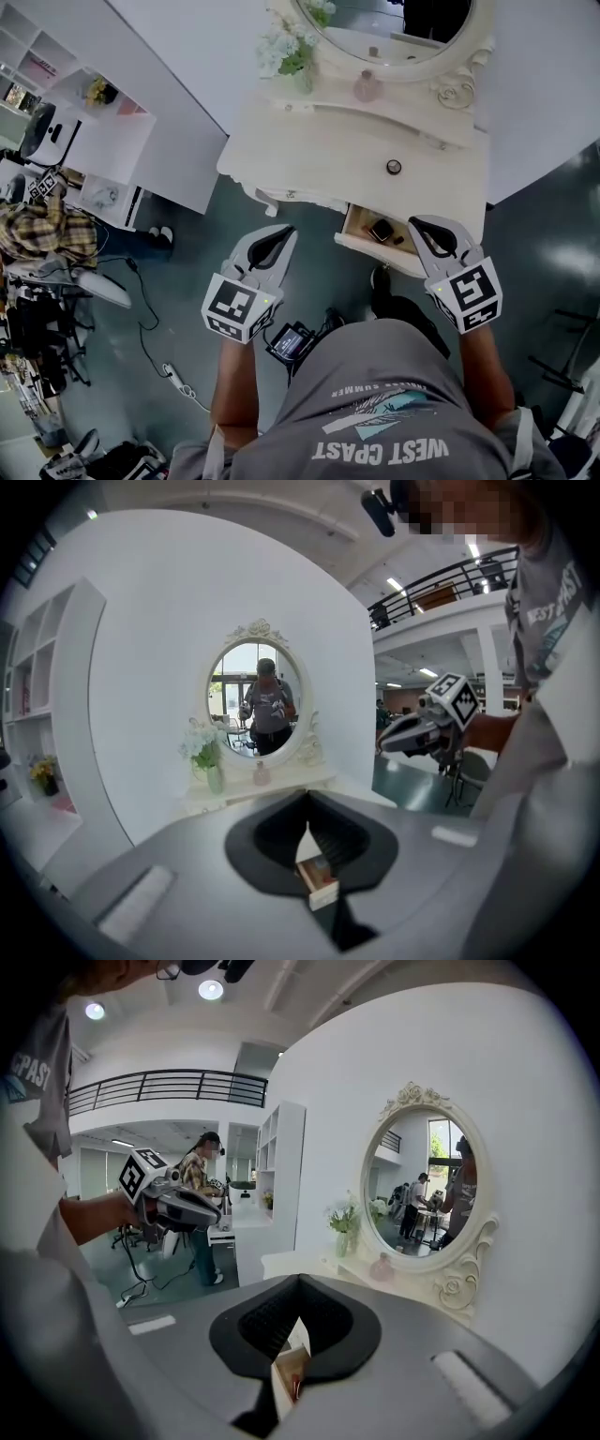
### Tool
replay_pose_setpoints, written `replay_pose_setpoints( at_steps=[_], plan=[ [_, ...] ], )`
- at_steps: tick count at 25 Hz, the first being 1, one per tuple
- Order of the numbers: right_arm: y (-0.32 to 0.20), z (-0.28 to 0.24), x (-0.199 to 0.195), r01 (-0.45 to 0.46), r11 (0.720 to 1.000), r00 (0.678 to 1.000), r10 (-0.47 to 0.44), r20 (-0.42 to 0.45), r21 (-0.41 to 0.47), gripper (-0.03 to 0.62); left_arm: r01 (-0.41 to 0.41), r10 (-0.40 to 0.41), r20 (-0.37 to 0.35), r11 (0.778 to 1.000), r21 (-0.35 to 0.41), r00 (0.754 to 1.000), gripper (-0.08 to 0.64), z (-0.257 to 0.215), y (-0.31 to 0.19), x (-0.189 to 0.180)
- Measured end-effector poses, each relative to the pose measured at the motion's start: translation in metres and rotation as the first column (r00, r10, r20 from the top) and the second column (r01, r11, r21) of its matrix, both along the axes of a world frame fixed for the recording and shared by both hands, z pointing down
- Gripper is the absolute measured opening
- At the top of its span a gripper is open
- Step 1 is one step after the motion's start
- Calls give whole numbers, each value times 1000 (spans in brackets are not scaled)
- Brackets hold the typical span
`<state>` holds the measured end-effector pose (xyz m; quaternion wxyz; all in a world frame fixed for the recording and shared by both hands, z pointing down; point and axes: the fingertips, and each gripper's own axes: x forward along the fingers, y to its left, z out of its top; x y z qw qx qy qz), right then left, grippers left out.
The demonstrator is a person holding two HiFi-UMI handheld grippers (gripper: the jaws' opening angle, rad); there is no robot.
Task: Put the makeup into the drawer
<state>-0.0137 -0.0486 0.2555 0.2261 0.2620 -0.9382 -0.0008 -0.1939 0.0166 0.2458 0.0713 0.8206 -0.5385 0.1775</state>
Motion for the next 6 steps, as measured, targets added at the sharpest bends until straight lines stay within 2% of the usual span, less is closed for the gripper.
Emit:
replay_pose_setpoints(
  at_steps=[6],
  plan=[
    [17, -11, 3, -1, 1000, 1000, 1, 8, 11, -2, 12, -12, -12, 1000, 12, 1000, 3, -8, 21, -2]
  ],
)
